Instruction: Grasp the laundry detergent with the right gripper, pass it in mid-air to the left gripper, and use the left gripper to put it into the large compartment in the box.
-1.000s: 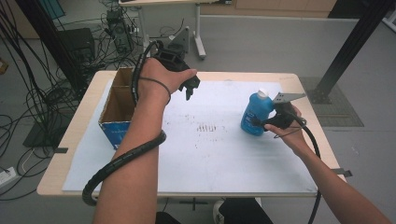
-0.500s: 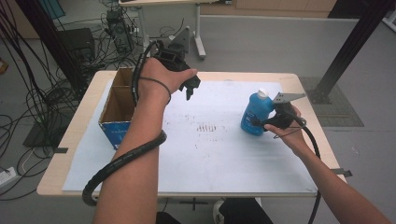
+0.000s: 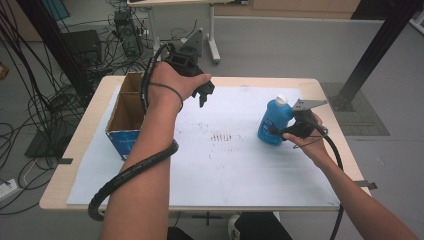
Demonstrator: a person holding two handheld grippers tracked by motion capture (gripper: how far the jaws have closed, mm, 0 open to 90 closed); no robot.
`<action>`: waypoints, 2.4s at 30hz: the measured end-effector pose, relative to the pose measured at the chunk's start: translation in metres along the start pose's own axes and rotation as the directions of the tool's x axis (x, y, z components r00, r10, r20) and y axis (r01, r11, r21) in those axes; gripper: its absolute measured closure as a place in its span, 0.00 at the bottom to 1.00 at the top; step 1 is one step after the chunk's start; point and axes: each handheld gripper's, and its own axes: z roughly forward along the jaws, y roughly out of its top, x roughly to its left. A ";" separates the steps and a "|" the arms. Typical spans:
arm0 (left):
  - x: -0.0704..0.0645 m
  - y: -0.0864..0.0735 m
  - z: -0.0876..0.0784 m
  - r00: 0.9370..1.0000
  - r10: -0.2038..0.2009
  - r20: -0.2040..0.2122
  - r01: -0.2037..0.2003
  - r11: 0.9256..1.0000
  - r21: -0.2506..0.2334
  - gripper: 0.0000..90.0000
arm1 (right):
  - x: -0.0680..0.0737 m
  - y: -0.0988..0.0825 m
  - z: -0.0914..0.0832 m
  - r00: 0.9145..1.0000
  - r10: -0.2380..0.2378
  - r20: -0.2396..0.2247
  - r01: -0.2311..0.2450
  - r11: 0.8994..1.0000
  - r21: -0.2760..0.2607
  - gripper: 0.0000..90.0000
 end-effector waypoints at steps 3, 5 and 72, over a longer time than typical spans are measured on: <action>-0.001 0.000 0.000 1.000 0.001 -0.001 -0.001 1.000 -0.001 0.07 | 0.000 0.000 0.000 1.000 0.000 0.000 0.000 1.000 0.000 0.02; -0.001 0.000 0.000 1.000 0.000 0.002 0.000 1.000 -0.002 0.07 | 0.001 0.000 0.000 1.000 -0.001 -0.002 0.001 1.000 0.004 0.03; 0.006 0.000 0.005 1.000 -0.011 -0.006 0.011 1.000 0.009 0.07 | 0.002 -0.001 0.009 0.997 -0.070 -0.023 0.070 0.998 0.008 0.46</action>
